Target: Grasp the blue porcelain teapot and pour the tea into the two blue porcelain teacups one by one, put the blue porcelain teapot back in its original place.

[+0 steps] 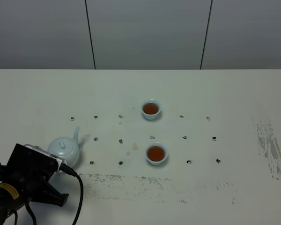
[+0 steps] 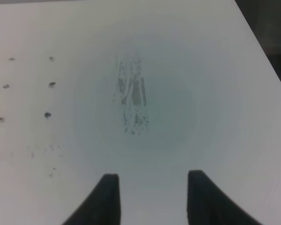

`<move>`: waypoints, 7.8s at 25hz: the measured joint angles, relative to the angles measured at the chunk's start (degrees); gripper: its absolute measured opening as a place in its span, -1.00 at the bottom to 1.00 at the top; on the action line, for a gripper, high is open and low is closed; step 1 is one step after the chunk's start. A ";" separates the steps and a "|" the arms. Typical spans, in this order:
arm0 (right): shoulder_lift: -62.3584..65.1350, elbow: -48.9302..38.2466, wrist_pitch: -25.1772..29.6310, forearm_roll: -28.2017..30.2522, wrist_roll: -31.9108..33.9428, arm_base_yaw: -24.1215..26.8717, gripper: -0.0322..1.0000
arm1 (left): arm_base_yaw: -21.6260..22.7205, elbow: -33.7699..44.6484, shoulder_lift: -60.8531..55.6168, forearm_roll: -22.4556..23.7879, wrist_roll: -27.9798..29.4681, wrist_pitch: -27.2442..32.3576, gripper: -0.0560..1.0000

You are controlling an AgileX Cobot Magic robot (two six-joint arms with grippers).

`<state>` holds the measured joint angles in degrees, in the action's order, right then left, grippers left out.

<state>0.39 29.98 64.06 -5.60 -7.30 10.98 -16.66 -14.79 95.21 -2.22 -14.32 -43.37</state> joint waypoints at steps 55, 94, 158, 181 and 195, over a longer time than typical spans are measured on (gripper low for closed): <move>0.00 0.00 0.00 0.00 -0.01 0.00 -0.26 | 2.28 -17.36 -14.20 -5.56 1.32 30.47 -0.05; 0.00 0.00 0.00 -0.06 -0.01 0.00 -0.26 | 24.11 -29.63 -19.50 2.76 -1.52 53.30 -0.05; 0.00 0.00 0.00 -0.06 -0.01 0.00 -0.26 | 16.00 -12.28 -95.12 -4.02 5.04 100.16 -0.05; 0.00 0.00 0.00 -0.06 -0.01 0.00 -0.26 | 16.00 -11.39 -95.43 -0.30 11.88 104.69 -0.05; 0.00 0.00 0.00 -0.06 -0.01 0.00 -0.26 | 16.00 -11.39 -95.43 -0.25 11.88 104.69 -0.05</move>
<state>0.39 29.98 64.06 -5.66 -7.31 10.98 -0.66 -26.17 -0.22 -2.47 -2.44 61.32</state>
